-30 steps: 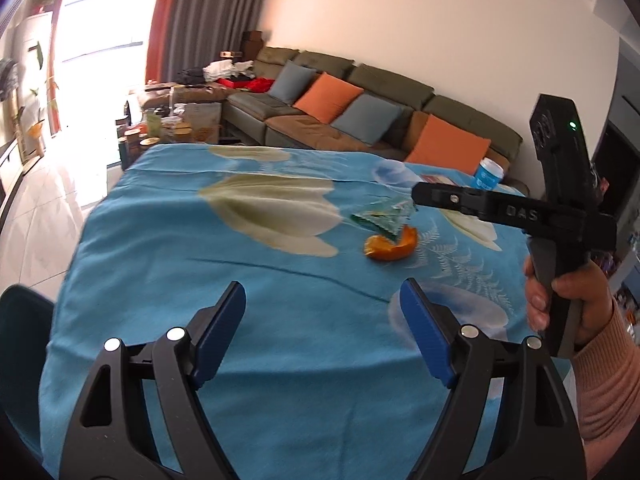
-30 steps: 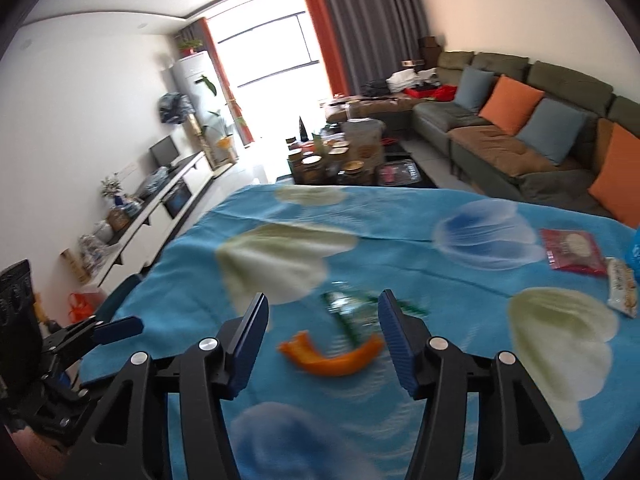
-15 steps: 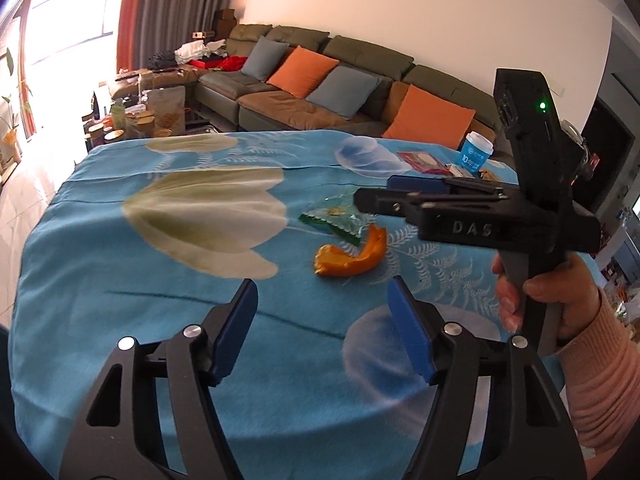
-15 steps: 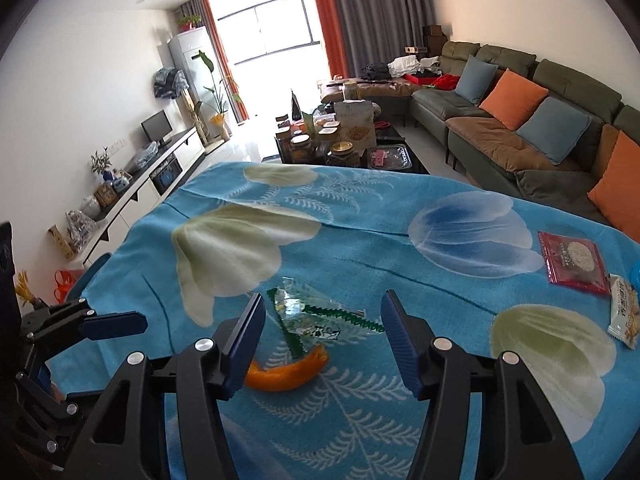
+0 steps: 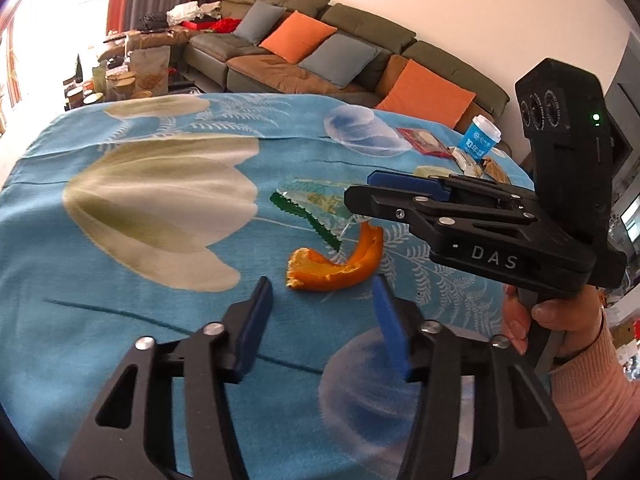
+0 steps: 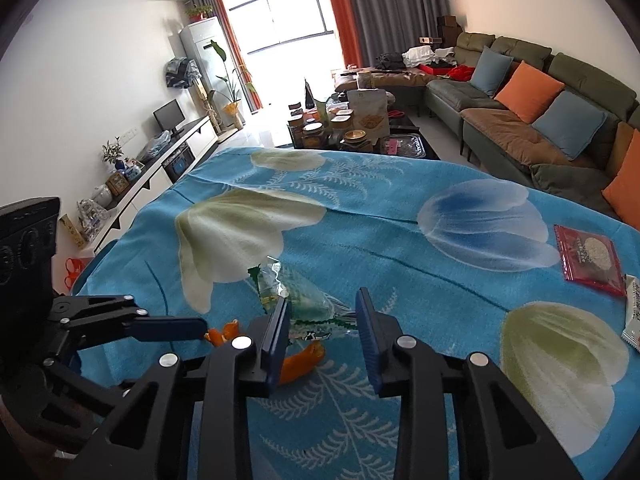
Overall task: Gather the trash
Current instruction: 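Grasp the orange peel with the left gripper while the right grasps the clear green-edged wrapper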
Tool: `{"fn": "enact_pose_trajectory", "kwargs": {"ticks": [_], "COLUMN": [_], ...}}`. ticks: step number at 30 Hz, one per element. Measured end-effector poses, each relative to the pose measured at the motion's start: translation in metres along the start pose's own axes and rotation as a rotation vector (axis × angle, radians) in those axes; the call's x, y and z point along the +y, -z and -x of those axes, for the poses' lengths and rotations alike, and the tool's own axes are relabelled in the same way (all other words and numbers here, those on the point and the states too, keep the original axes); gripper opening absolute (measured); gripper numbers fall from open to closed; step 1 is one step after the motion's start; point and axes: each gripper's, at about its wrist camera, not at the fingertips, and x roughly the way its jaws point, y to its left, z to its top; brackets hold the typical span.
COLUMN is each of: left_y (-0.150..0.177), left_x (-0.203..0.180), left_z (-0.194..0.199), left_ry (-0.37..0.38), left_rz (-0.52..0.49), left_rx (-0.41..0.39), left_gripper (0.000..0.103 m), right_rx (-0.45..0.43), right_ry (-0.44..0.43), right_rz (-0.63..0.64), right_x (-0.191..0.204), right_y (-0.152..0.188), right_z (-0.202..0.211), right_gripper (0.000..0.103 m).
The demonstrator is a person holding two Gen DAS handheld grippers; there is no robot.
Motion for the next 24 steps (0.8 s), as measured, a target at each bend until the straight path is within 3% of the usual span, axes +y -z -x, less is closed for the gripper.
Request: {"fn": "enact_pose_trajectory", "kwargs": {"ticks": [4, 6, 9, 24], "left_y": [-0.002, -0.003, -0.003, 0.007], "left_x": [-0.003, -0.003, -0.003, -0.011], "left_z": [-0.004, -0.006, -0.011, 0.003], "left_ry": [0.016, 0.026, 0.031, 0.021], "left_rz": [-0.009, -0.003, 0.002, -0.028], "left_rx": [0.009, 0.013, 0.026, -0.008], "left_gripper": [0.041, 0.034, 0.014, 0.009], "right_rx": [0.007, 0.008, 0.009, -0.017], "right_ry": [-0.017, -0.025, -0.033, -0.063], "right_rz": [0.001, -0.008, -0.014, -0.080], "right_x": [-0.001, -0.003, -0.004, -0.014], "right_y": [0.003, 0.004, 0.006, 0.014], "right_z": [0.002, 0.002, 0.004, 0.016], "right_gripper": [0.024, 0.024, 0.023, 0.017]}}
